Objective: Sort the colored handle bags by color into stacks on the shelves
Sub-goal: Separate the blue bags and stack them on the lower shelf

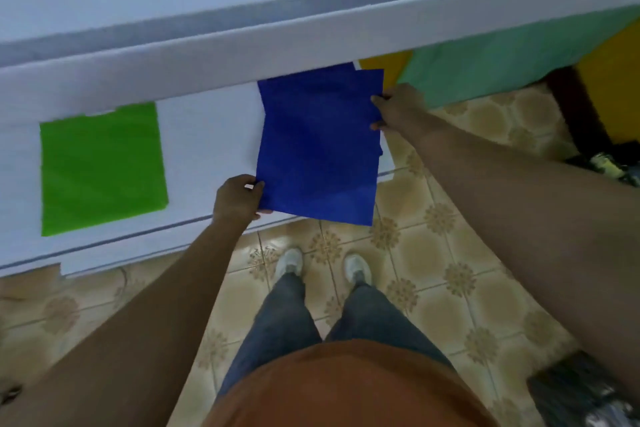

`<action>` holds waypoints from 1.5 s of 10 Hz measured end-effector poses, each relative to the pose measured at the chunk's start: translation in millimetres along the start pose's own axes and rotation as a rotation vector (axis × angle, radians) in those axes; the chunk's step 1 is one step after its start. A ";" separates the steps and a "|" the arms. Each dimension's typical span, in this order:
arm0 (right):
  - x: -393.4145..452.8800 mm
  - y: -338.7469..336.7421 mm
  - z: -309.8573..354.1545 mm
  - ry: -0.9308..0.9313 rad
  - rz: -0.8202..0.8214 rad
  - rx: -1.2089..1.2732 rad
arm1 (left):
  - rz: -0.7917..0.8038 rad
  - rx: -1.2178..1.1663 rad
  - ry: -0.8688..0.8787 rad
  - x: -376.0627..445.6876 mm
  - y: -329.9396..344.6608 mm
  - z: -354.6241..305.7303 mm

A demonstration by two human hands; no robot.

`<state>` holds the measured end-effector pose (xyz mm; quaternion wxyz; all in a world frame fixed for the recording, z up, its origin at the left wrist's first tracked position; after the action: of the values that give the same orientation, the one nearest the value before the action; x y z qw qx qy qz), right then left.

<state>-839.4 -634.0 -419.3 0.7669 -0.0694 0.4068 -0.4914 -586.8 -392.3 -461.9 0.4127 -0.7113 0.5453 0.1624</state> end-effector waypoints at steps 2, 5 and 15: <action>52.4 20.9 2.7 -0.049 0.175 -0.048 | -0.066 -0.009 -0.010 3.2 37.9 9.1; 118.3 25.7 10.4 -0.084 0.256 -0.067 | -0.128 -0.356 -0.131 36.2 75.6 5.0; 30.1 115.5 28.9 -0.348 0.151 -0.660 | -0.380 0.258 -0.062 10.7 51.9 -15.5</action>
<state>-733.3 -608.3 -475.4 0.7950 -0.3648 0.4108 -0.2571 -633.7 -414.3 -481.0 0.5401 -0.7372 0.4047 0.0323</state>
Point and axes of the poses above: each hand's wrist, its own x-axis towards the middle knuckle, its own y-axis out of the palm, z = x × y, the point moved 7 cm from there along x, towards the middle knuckle, and after that the axes turned 8 degrees about z, right-handed, at the moved point
